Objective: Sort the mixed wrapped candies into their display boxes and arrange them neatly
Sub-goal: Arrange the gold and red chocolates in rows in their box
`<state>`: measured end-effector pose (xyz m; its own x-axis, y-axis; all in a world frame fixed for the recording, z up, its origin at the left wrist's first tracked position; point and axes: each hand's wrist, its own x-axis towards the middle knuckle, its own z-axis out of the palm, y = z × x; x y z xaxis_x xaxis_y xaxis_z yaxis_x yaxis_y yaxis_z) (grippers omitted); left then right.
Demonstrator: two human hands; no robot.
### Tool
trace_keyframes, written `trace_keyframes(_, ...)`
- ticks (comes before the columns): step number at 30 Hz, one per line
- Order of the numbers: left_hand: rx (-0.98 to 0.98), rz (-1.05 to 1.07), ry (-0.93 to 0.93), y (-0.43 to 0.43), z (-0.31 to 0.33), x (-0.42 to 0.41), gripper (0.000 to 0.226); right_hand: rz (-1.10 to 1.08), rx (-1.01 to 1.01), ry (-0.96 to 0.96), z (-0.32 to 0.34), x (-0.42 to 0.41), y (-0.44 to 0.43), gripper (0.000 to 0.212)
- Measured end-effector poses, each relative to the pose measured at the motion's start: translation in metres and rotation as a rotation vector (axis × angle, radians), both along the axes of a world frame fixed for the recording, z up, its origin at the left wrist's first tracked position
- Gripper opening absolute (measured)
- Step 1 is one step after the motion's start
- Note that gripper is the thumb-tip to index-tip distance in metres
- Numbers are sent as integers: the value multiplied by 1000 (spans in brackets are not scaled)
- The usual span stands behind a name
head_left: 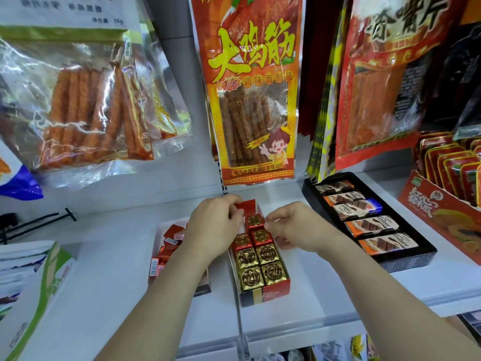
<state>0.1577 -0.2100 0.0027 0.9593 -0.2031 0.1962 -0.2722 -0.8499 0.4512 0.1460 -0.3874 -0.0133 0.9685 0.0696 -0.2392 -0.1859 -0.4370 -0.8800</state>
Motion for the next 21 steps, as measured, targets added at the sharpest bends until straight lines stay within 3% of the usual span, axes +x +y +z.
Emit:
trace_keyframes(4, 116, 3, 38, 13, 15, -24, 27, 62, -76, 26, 4, -4, -4, 29)
trace_keyframes(10, 123, -53, 94, 20, 33, -56, 56, 153, -210, 61, 11, -14, -3, 28)
trace_keyframes(15, 207, -166, 415, 17, 25, -74, 81, 177, -242, 103, 19, -22, -1, 21)
trace_keyframes(21, 200, -154, 264, 5, 1, -89, 82, 159, -294, 26, 12, -33, -2, 22)
